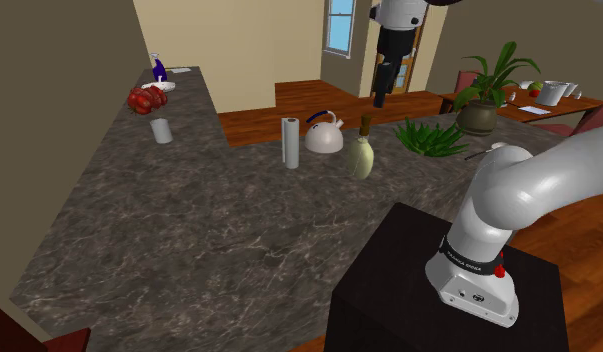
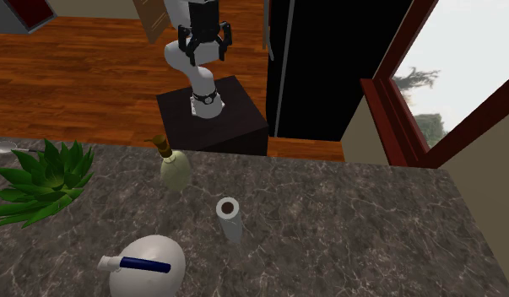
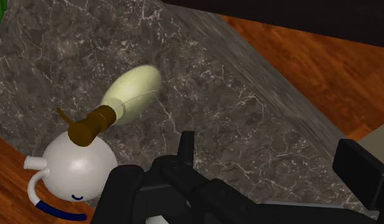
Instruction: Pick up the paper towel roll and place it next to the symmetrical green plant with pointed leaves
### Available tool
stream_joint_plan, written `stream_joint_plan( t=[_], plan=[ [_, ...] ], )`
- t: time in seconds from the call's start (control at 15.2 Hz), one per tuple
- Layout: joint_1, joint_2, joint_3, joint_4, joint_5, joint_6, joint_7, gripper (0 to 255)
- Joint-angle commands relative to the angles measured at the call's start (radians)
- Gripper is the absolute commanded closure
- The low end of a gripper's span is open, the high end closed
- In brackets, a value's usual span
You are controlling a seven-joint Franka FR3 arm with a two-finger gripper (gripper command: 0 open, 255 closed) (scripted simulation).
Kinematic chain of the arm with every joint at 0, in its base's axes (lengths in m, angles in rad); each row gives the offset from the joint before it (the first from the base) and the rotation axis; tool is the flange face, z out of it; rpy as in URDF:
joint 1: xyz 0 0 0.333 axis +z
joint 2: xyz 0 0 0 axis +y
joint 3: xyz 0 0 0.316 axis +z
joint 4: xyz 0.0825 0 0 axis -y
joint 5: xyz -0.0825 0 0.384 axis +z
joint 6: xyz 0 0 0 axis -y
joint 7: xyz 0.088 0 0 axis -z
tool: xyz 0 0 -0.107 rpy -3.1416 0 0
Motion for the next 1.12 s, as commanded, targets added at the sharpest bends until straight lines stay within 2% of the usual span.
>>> stream_joint_plan(
  t=[0.0,0.53,1.06],
  plan=[
    [0.0,0.0,0.0,0.0,0.0,0.0,0.0,0],
    [-0.009,0.258,-0.078,0.056,-0.022,0.224,-0.073,0],
    [-0.008,0.55,-0.142,0.2,0.0,0.39,-0.158,0]
  ],
)
